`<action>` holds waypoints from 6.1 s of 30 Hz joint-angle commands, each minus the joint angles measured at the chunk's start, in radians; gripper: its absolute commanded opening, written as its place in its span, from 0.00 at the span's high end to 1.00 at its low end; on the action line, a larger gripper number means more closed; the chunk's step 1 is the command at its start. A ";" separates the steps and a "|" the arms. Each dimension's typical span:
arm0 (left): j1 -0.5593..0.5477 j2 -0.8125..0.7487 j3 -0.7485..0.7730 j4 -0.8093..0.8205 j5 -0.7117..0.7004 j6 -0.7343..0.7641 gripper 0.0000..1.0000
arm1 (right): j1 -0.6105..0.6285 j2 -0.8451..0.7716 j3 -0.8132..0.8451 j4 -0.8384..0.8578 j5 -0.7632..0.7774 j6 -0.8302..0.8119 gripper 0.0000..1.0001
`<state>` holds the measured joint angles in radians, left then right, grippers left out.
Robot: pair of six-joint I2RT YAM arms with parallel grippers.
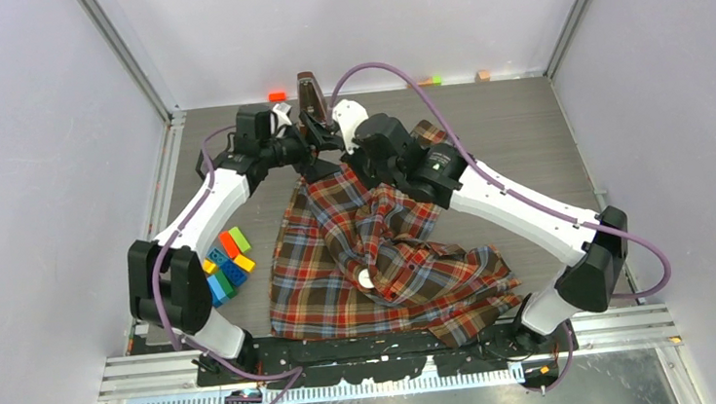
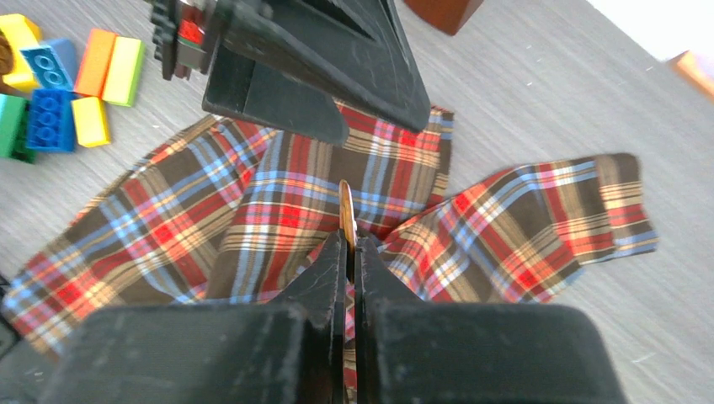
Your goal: Pin the brooch onto the clothing
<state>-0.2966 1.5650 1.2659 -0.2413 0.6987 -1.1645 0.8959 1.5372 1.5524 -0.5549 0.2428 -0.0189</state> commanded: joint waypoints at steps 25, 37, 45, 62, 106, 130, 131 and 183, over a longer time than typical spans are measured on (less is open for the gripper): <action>-0.048 0.034 0.061 -0.012 0.089 -0.032 0.69 | 0.098 0.090 0.043 0.069 0.312 -0.336 1.00; -0.049 0.036 0.058 0.036 0.091 -0.065 1.00 | 0.121 0.102 0.019 0.087 0.366 -0.370 0.98; -0.032 0.033 0.046 0.012 0.076 -0.037 0.87 | 0.124 0.095 0.002 0.090 0.375 -0.352 0.99; -0.032 0.022 0.049 -0.076 0.109 0.001 0.68 | 0.124 0.113 -0.012 0.144 0.406 -0.402 1.00; 0.036 -0.013 -0.177 0.723 0.191 0.041 1.00 | -0.478 -0.082 -0.098 0.100 -0.806 0.607 0.43; -0.013 -0.136 -0.265 0.852 0.014 -0.042 1.00 | -0.514 0.008 -0.285 0.733 -0.924 1.183 0.61; -0.013 -0.136 -0.264 0.853 0.012 -0.042 1.00 | -0.512 0.009 -0.291 0.743 -0.926 1.191 0.62; 0.033 -0.112 -0.149 0.593 0.397 0.094 0.38 | -0.492 0.076 -0.009 0.176 -1.229 0.768 0.99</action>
<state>-0.2623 1.4620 1.0443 0.4400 0.9302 -1.1557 0.4057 1.6047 1.4815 -0.2703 -0.8612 0.8314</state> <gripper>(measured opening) 0.668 0.039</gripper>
